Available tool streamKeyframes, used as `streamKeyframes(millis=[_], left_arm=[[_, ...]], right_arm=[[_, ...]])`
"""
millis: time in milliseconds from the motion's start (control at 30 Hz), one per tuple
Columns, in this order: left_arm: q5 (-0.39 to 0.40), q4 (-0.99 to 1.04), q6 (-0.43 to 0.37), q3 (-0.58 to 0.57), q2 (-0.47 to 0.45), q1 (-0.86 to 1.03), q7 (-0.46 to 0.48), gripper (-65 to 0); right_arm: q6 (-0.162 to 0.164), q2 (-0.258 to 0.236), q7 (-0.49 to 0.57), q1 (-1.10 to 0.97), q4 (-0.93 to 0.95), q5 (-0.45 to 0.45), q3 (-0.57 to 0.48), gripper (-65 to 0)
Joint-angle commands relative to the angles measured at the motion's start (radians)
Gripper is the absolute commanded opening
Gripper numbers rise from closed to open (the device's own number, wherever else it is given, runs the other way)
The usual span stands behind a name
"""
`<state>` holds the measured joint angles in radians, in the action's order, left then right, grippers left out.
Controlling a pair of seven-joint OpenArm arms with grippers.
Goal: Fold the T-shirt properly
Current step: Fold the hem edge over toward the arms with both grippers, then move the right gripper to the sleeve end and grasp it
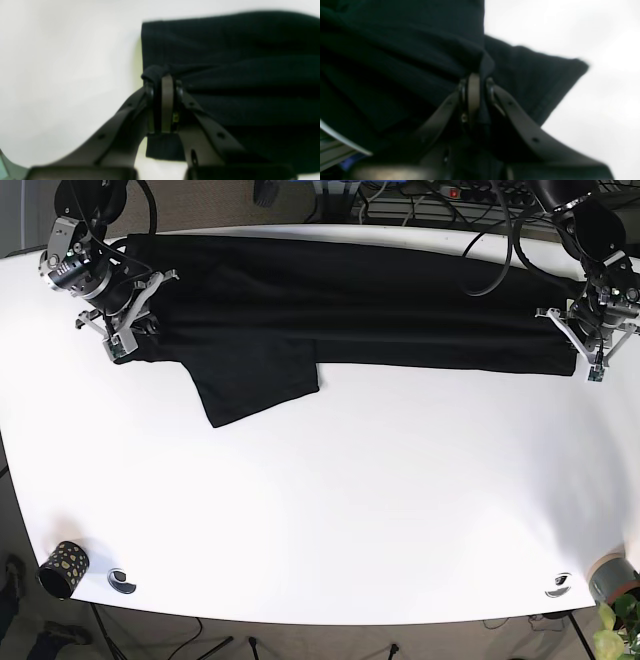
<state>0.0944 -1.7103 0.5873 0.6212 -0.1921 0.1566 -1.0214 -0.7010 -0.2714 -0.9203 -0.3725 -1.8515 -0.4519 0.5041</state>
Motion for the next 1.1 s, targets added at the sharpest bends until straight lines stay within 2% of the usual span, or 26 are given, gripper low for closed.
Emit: streamKeyframes(millis=[0,67,167,233,333,367,467,667,833,967,1067], left_arm=[[-0.008,-0.02,-0.003,0.001,-0.02,0.007,0.013,-65.0],[-0.009,-0.017,-0.003,-0.001,-0.02,0.01,0.013,-62.5],[-0.009,-0.018,-0.003,-0.008,-0.017,0.011,0.009,-45.7],[-0.009,-0.021,-0.003,-0.019,-0.017,0.011,0.009,-30.7],[-0.009,-0.023,-0.003,-0.019,-0.016,0.011,0.011,-20.3],[-0.008,-0.026,-0.003,-0.019,-0.016,0.011,0.011,-19.6],[-0.008,-0.055,-0.003,-0.016,-0.016,0.005,0.011,-21.2],[-0.006,-0.178,-0.003,-0.019,0.013,0.005,0.011,-22.2],[-0.009,-0.173,-0.003,-0.037,0.029,0.004,0.011,-22.1],[-0.011,-0.132,-0.003,-0.116,0.027,0.011,0.011,-22.2],[-0.012,-0.112,-0.003,-0.126,0.029,0.025,0.011,-22.2]], right_arm=[[0.003,-0.012,0.016,-0.02,-0.015,-0.006,0.009,-62.0],[0.003,-0.01,0.016,-0.029,-0.012,-0.006,0.009,-56.8],[0.003,0.002,0.016,-0.035,0.002,-0.006,0.011,-41.7],[0.003,0.011,0.017,-0.039,0.0,-0.012,0.034,-26.6],[0.003,0.028,0.017,-0.041,-0.001,-0.017,0.061,-13.8],[0.003,0.036,0.017,-0.039,-0.003,-0.017,0.067,-11.4],[0.003,0.044,0.017,-0.036,-0.032,-0.037,0.098,-9.5],[0.003,0.036,0.017,-0.032,-0.053,-0.146,0.107,-9.5],[0.003,0.044,-0.006,0.054,-0.047,-0.141,0.081,-9.5],[0.003,0.04,-0.064,0.172,0.019,-0.141,0.017,-9.5],[0.003,0.044,-0.072,0.252,0.106,-0.123,-0.028,-9.7]])
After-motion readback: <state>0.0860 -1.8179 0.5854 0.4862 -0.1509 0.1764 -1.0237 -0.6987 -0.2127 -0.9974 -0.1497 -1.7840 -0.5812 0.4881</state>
